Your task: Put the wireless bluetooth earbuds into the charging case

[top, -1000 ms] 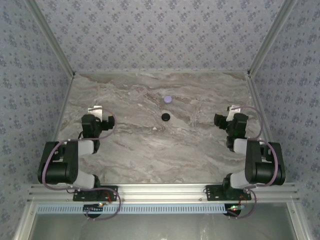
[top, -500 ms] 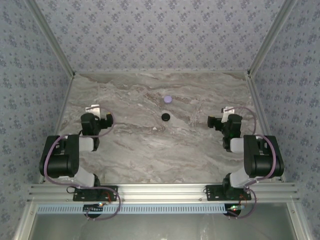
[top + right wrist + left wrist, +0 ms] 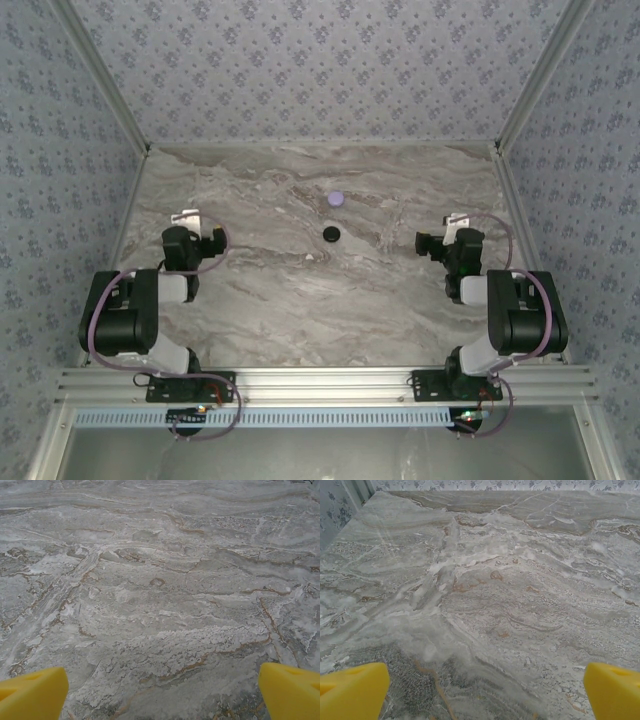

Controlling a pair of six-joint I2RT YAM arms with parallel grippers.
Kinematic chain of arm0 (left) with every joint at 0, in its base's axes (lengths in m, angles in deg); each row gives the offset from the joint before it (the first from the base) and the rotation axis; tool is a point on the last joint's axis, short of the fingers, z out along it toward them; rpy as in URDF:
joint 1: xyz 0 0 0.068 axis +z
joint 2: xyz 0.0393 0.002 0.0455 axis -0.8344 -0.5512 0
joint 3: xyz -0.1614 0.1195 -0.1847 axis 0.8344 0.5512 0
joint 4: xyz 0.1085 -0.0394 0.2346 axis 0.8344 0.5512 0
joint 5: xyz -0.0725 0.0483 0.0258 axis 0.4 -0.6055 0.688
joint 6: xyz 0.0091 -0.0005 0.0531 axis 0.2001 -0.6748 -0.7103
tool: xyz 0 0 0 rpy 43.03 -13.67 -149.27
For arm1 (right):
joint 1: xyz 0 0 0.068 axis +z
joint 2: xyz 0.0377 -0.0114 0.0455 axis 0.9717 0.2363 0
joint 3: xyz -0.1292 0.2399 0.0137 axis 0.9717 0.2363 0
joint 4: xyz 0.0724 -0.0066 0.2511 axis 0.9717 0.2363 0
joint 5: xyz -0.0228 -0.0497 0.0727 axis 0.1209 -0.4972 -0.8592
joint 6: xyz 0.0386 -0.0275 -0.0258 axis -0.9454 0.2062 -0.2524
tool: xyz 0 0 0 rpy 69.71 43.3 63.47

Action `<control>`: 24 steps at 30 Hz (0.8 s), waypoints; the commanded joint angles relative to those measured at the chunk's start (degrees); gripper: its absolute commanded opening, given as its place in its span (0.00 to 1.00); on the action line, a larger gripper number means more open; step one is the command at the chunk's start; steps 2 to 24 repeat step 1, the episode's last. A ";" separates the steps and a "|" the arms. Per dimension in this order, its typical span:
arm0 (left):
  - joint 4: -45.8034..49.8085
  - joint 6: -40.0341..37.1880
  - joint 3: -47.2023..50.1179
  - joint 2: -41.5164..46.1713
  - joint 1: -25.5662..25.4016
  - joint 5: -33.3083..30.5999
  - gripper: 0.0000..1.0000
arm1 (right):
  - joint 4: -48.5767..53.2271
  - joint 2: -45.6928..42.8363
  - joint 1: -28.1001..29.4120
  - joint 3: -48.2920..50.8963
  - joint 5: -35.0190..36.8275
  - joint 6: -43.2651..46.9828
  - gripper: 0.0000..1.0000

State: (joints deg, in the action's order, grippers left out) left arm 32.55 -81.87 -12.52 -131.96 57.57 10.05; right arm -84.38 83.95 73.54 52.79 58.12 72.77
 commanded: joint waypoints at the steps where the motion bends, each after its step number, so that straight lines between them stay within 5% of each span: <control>1: -0.05 0.78 -0.93 -0.23 0.13 -0.42 0.99 | -1.13 0.14 -0.02 -1.02 0.81 0.85 1.00; 24: -0.05 0.78 -0.93 -0.23 0.13 -0.42 0.99 | -1.13 0.14 -0.02 -1.02 0.81 0.85 1.00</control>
